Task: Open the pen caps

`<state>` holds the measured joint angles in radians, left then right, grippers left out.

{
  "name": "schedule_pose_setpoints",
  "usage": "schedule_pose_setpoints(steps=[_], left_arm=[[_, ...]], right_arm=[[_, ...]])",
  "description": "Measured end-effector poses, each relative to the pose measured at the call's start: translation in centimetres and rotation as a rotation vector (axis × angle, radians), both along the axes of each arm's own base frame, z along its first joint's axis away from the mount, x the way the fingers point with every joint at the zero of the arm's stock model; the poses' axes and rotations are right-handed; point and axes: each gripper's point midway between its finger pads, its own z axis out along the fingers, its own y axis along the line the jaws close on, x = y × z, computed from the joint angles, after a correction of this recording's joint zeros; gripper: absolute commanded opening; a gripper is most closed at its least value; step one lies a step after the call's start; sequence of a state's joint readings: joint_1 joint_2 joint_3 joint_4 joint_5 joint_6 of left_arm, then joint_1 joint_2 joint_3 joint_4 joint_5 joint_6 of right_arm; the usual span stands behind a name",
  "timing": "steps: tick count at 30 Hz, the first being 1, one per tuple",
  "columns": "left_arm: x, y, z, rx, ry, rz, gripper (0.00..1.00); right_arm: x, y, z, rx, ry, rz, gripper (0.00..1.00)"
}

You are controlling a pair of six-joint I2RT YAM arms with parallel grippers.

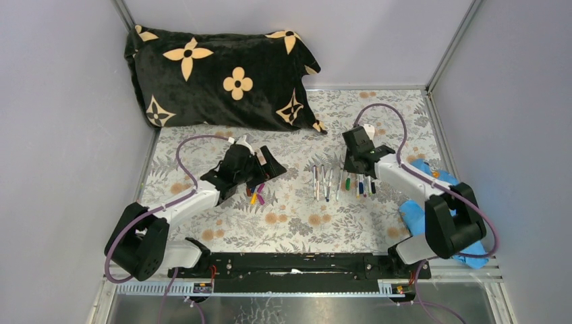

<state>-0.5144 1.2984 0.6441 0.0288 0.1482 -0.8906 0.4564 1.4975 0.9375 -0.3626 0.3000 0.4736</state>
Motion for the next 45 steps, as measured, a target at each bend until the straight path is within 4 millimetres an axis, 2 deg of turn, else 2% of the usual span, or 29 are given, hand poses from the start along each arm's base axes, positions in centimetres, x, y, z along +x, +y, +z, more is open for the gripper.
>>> schedule_pose_setpoints(steps=[5, 10, 15, 19, 27, 31, 34, 39, 45], left_arm=[[-1.4, -2.1, 0.8, -0.086, -0.029, -0.120, 0.98], [-3.6, -5.4, 2.8, -0.166, -0.085, -0.269, 0.98], [-5.7, -8.0, 3.9, -0.207, -0.114, -0.377, 0.96], [-6.6, -9.6, 3.8, -0.215, -0.114, -0.430, 0.94], [-7.4, -11.2, 2.4, -0.203, -0.097, -0.463, 0.85], [-7.4, -11.8, 1.9, -0.188, -0.093, -0.459, 0.73], [-7.2, -12.3, 1.9, -0.183, -0.097, -0.454, 0.60], [-6.6, -12.5, 2.0, -0.172, -0.111, -0.426, 0.51], [-6.2, -12.3, 1.9, -0.163, -0.116, -0.398, 0.28]], right_arm=[[-0.3, 1.9, 3.2, 0.076, -0.075, 0.052, 0.00], [-1.3, 5.3, 4.3, 0.134, -0.083, 0.131, 0.00], [-2.3, 8.9, 5.6, 0.194, -0.099, 0.201, 0.00], [-3.1, 11.0, 6.2, 0.249, -0.099, 0.233, 0.00], [-3.7, 13.0, 7.2, 0.314, -0.096, 0.246, 0.00], [-4.1, 13.9, 7.6, 0.334, -0.100, 0.261, 0.00], [-4.4, 14.4, 7.8, 0.343, -0.099, 0.272, 0.00], [-4.6, 14.7, 7.8, 0.349, -0.097, 0.273, 0.00], [-4.7, 14.8, 7.8, 0.350, -0.097, 0.273, 0.00]])
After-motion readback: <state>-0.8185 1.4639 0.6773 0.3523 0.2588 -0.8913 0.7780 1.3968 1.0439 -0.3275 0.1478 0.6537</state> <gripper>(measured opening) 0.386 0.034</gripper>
